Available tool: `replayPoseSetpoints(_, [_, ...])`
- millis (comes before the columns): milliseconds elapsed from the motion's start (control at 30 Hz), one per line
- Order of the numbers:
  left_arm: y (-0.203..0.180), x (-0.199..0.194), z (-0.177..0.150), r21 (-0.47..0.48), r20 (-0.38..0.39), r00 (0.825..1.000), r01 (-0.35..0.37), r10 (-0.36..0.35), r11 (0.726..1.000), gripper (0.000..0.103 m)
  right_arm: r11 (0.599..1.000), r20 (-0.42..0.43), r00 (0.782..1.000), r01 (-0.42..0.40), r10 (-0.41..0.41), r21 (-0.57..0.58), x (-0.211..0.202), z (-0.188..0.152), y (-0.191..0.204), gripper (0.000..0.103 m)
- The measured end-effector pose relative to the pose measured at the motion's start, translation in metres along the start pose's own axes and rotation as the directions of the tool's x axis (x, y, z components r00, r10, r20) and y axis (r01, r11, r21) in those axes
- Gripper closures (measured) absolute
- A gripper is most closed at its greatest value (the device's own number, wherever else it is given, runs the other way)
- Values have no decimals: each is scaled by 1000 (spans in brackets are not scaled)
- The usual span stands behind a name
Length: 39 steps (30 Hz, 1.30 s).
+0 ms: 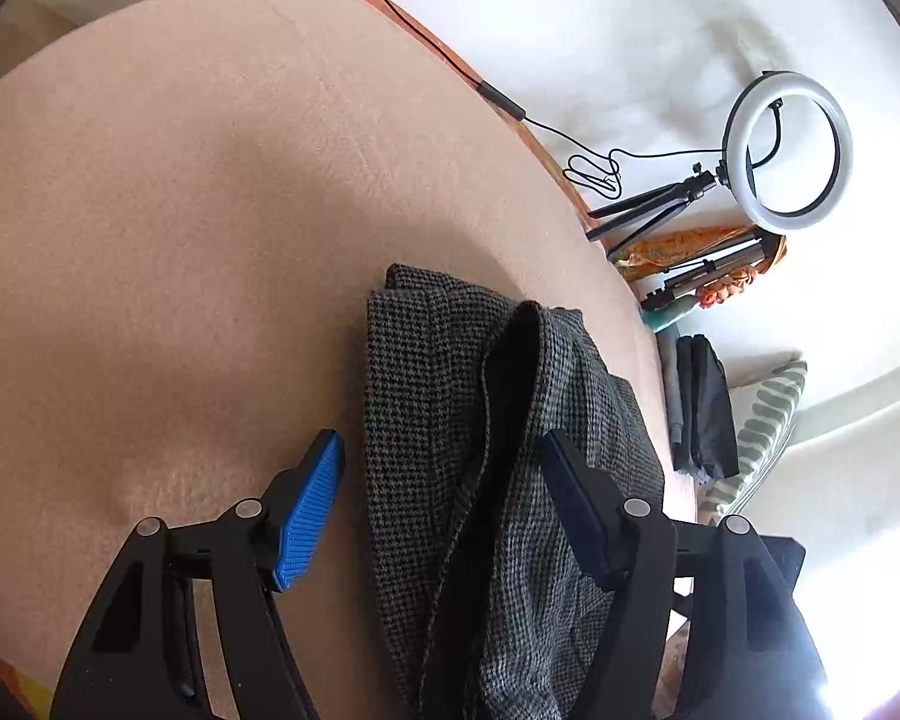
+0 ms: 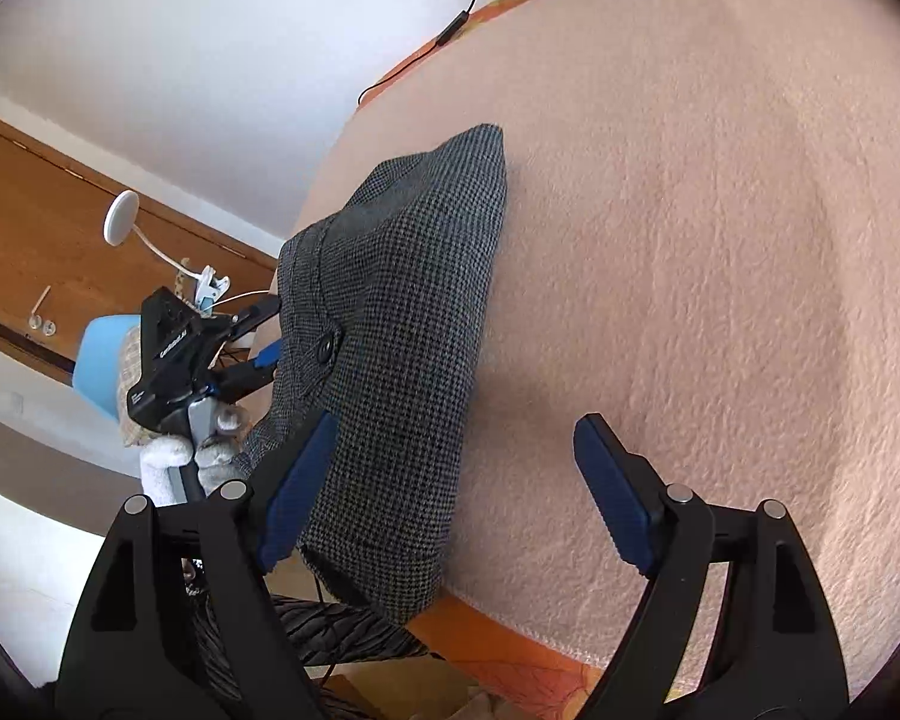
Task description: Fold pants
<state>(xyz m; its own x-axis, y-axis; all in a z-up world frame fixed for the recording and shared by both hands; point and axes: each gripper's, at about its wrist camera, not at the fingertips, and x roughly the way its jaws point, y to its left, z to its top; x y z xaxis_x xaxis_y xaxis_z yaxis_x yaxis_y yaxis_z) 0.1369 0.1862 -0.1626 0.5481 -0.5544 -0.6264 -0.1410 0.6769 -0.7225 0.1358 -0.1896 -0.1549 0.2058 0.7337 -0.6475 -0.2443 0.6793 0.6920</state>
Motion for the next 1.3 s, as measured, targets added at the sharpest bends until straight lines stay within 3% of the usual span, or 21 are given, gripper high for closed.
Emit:
replayPoseSetpoints(133, [-3,10,14,9,9,1000,-7,7,1000,35,999,-25,999,-27,26,-34,11,-11,10,19])
replayPoseSetpoints(433, [-7,29,29,-7,38,998,53,-53,999,33,994,-56,997,-66,61,-90,34,-22,25,19])
replayPoseSetpoints(533, [-9,32,31,-1,36,998,59,-59,998,33,990,-68,991,-118,113,-75,40,-25,31,20])
replayPoseSetpoints(833, [-21,37,32,47,39,999,9,-11,999,34,987,-61,994,-97,89,-129,60,-35,62,23])
replayPoseSetpoints(900, [-25,40,31,66,32,999,-3,1,998,45,988,-53,996,-82,76,-131,64,-35,66,25])
replayPoseSetpoints(1067, [-34,44,28,107,43,999,-38,33,994,66,983,-44,999,2,-11,-185,70,-38,78,50])
replayPoseSetpoints(1300, [-54,34,21,209,108,991,-95,73,973,77,961,-19,994,96,-105,-258,71,-43,94,66])
